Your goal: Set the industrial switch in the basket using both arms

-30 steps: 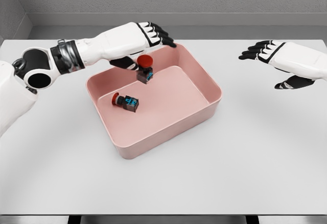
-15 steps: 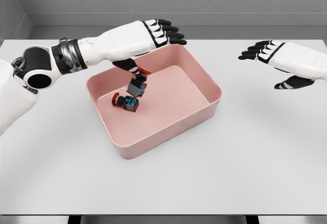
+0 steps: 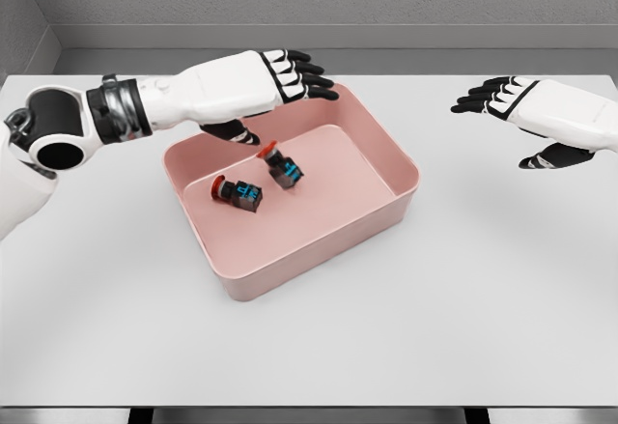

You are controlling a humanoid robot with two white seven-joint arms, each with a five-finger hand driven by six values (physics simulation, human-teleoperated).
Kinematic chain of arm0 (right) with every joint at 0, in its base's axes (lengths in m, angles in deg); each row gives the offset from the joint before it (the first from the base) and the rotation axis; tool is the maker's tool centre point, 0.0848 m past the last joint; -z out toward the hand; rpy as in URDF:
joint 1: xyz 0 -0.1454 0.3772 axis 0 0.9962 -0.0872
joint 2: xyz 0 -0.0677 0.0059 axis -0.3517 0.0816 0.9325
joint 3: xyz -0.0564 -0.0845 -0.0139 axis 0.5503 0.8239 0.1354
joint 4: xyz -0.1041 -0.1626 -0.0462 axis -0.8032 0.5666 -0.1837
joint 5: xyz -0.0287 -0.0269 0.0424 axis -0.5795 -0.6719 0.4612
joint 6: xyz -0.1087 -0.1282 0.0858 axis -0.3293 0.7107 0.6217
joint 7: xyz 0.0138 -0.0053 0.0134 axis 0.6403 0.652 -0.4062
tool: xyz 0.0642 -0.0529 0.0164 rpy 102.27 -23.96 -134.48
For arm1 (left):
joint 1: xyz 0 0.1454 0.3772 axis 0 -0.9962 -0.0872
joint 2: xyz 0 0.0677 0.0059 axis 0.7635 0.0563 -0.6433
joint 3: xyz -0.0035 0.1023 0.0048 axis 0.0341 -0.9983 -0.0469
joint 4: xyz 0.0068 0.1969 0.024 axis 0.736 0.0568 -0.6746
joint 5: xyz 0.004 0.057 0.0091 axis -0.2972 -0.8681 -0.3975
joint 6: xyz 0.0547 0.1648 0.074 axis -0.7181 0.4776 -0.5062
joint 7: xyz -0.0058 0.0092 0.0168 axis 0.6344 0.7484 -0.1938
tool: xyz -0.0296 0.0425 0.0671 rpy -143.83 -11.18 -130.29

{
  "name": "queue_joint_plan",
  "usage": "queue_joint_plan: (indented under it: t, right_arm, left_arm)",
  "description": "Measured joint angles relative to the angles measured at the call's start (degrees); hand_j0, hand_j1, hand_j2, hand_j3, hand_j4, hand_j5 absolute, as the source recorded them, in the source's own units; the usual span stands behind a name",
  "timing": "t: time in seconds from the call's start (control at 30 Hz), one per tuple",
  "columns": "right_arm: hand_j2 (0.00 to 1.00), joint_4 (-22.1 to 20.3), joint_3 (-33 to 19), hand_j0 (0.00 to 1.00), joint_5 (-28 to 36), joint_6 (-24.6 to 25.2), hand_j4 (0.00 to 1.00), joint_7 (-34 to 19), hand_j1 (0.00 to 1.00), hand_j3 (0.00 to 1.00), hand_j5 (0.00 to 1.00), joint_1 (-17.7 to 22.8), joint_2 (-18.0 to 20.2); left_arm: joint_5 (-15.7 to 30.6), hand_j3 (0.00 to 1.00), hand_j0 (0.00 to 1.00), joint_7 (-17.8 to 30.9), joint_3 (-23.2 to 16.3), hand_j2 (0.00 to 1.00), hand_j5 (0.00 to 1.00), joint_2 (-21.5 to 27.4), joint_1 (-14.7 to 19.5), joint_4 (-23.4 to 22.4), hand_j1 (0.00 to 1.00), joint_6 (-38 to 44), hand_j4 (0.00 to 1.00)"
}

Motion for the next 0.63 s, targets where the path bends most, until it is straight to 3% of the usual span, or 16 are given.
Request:
queue_joint_plan:
  t: [0.33,0.47,0.63]
  right_arm:
    - [1.0,0.0,0.0,1.0,0.0,0.0,1.0,0.0,1.0,1.0,1.0,0.0,0.1]
    - [1.0,0.0,0.0,1.0,0.0,0.0,1.0,0.0,1.0,1.0,1.0,0.0,0.1]
    - [1.0,0.0,0.0,1.0,0.0,0.0,1.0,0.0,1.0,1.0,1.0,0.0,0.2]
  left_arm:
    - [9.0,1.0,1.0,0.1,0.8,1.0,1.0,13.6,-2.9,-2.1,1.0,0.0,1.0]
    - [10.6,1.0,1.0,-0.2,1.3,1.0,1.0,17.5,-3.9,-5.7,1.0,0.0,1.0]
    - [11.2,1.0,1.0,-0.3,3.5,1.0,1.0,21.3,-7.8,-8.3,1.0,0.0,1.0]
